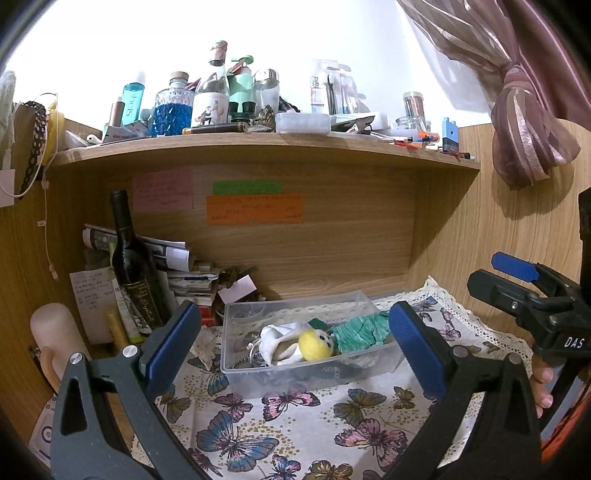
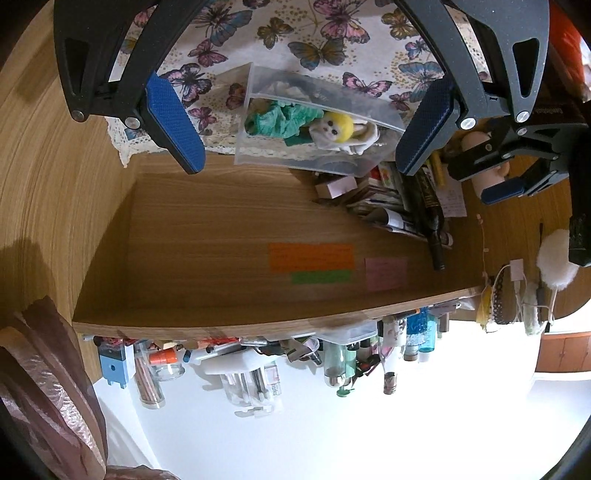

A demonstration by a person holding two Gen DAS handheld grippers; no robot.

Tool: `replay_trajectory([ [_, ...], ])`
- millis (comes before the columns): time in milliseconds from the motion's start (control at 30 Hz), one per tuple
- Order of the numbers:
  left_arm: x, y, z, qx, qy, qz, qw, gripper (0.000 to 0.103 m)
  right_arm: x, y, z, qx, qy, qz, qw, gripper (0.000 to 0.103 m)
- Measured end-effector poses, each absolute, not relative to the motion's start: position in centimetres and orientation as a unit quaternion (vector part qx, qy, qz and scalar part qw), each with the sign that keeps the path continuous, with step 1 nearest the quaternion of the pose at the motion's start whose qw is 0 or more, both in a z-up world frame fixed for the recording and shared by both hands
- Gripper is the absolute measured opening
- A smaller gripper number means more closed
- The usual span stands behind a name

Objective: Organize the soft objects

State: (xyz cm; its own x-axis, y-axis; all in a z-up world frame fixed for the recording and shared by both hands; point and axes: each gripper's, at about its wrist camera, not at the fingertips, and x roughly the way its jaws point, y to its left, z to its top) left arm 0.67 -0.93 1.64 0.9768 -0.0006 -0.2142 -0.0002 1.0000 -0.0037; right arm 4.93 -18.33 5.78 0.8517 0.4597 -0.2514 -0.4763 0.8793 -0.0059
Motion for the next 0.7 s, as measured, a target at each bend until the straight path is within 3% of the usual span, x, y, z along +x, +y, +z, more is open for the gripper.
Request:
replay_trajectory([
  [700, 0.83, -1.11, 1.64, -0.004, 0.107, 0.006, 0.994, 0.103, 4.91, -17.98, 5.52, -0.030, 0.127, 0.252, 0.959, 0.103],
])
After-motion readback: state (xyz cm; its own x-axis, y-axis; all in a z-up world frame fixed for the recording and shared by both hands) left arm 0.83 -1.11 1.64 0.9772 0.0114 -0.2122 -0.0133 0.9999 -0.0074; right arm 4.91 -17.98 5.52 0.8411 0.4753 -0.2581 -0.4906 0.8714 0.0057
